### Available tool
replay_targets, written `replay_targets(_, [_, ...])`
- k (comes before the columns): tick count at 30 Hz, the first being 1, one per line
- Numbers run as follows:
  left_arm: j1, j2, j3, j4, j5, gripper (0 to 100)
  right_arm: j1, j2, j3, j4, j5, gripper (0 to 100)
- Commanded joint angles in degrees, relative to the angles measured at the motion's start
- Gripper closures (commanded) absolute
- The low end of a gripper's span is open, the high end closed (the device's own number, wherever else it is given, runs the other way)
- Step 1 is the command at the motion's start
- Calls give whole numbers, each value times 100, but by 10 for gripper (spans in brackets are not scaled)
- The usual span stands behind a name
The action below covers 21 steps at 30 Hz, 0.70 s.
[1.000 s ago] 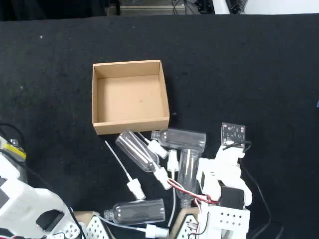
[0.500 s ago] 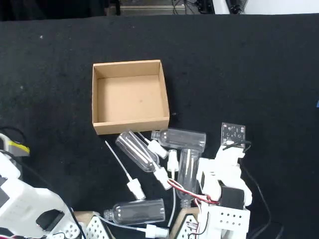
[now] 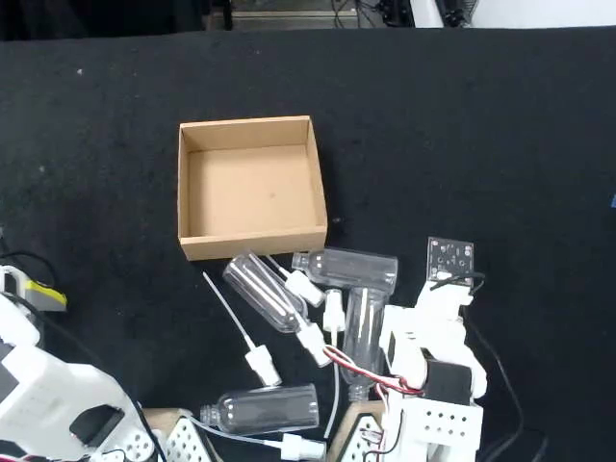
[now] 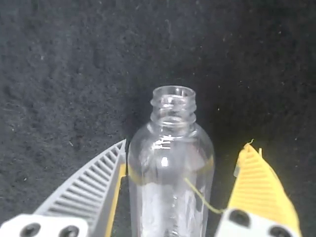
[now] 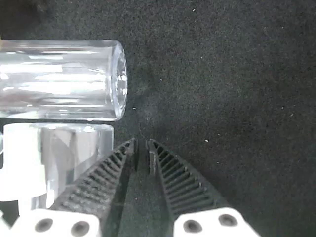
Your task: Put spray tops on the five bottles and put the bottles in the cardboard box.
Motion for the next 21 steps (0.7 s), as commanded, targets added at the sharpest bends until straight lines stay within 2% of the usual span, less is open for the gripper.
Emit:
replay_targets(1, [-40, -44, -22, -35, -387, 688, 97, -541, -22, 35, 18, 987])
replay_targets(5, [-40, -53, -22, 26, -765, 813, 97, -541, -22, 35, 18, 987])
replay_targets(8, [-4, -97, -66, 448, -993, 895, 97, -541, -22, 35, 18, 987])
replay_targets(15, [286, -114, -743, 1275, -870, 905, 97, -558, -22, -114, 18, 986])
replay_targets(21, [725, -475, -1640, 2690, -237, 909, 105, -558, -31, -1468, 26, 986])
